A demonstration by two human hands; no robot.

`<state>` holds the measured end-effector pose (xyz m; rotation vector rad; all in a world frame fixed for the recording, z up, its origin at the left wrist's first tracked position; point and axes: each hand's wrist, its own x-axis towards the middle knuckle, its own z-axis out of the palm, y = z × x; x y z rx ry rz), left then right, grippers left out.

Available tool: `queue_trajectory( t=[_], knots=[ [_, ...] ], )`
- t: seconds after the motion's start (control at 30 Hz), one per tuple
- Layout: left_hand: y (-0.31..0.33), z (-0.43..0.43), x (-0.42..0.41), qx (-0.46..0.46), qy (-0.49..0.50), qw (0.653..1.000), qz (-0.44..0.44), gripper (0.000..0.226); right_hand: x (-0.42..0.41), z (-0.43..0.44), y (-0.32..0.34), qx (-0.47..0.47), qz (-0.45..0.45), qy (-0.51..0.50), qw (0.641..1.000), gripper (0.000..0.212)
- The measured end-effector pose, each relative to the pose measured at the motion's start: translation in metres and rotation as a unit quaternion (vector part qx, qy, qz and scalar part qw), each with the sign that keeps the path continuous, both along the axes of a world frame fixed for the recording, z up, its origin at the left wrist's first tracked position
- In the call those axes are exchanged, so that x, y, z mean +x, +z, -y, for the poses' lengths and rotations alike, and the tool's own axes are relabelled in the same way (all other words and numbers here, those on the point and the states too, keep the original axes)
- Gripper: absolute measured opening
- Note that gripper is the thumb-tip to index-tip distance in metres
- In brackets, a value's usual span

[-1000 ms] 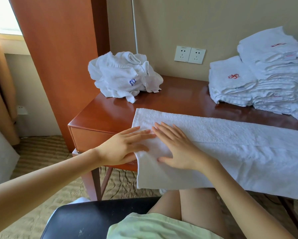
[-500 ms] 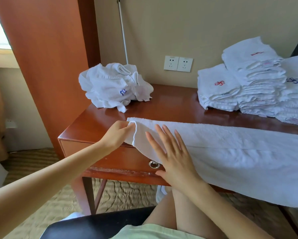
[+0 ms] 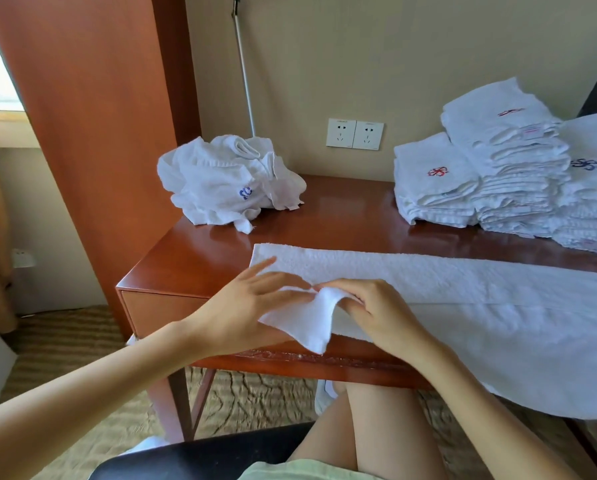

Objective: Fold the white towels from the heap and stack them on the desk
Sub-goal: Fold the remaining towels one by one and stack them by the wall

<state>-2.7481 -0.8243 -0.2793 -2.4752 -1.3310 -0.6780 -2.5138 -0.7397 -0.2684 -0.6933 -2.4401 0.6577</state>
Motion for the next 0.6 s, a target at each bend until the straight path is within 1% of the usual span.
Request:
queue_trajectory(
  t=[0.07, 0.1, 0.13, 0.17, 0.2, 0.23, 0.27, 0.3, 0.33, 0.37, 0.43, 0.53, 0.57, 0.6],
  knots=[
    [-0.001, 0.009, 0.008, 0.029, -0.024, 0.998, 0.054, 0.037, 0.001, -0.007, 0.008, -0.037, 0.052, 0.027, 0.998, 0.024],
    [0.000, 0.014, 0.013, 0.037, -0.019, 0.994, 0.103, 0.037, 0.001, -0.007, 0.012, -0.051, 0.070, 0.034, 0.996, 0.020],
    [0.002, 0.019, 0.018, 0.022, 0.002, 0.985, 0.171, 0.037, 0.000, -0.008, 0.015, -0.069, 0.080, 0.036, 0.994, 0.022],
    [0.005, 0.021, 0.021, -0.015, 0.030, 0.966, 0.255, 0.038, 0.000, -0.009, 0.019, -0.088, 0.086, 0.036, 0.992, 0.031],
    [0.010, 0.021, 0.022, -0.064, 0.063, 0.937, 0.338, 0.039, 0.000, -0.012, 0.022, -0.103, 0.096, 0.033, 0.989, 0.036],
    [0.015, 0.019, 0.021, -0.111, 0.096, 0.901, 0.408, 0.037, 0.002, -0.015, 0.025, -0.112, 0.108, 0.030, 0.987, 0.033],
    [0.019, 0.016, 0.016, -0.147, 0.131, 0.866, 0.459, 0.034, 0.005, -0.019, 0.027, -0.118, 0.121, 0.026, 0.985, 0.031],
    [0.020, 0.012, 0.011, -0.173, 0.162, 0.838, 0.491, 0.031, 0.008, -0.026, 0.028, -0.123, 0.132, 0.023, 0.983, 0.032],
    [0.022, 0.009, 0.006, -0.190, 0.190, 0.820, 0.506, 0.028, 0.013, -0.034, 0.030, -0.131, 0.139, 0.019, 0.981, 0.035],
    [0.023, 0.005, 0.001, -0.200, 0.209, 0.809, 0.512, 0.027, 0.018, -0.042, 0.032, -0.145, 0.139, 0.009, 0.980, 0.036],
    [0.024, -0.002, -0.004, -0.214, 0.231, 0.800, 0.511, 0.028, 0.024, -0.055, 0.037, -0.179, 0.112, 0.000, 0.977, 0.037],
    [0.026, -0.022, -0.010, -0.192, 0.275, 0.814, 0.473, 0.041, 0.017, -0.078, 0.043, -0.192, 0.077, -0.024, 0.978, 0.042],
    [0.027, -0.030, -0.012, -0.183, 0.286, 0.822, 0.457, 0.039, 0.011, -0.086, 0.045, -0.191, 0.077, -0.032, 0.978, 0.038],
    [0.028, -0.038, -0.015, -0.178, 0.298, 0.828, 0.440, 0.032, 0.003, -0.093, 0.046, -0.193, 0.080, -0.040, 0.977, 0.033]
  ],
)
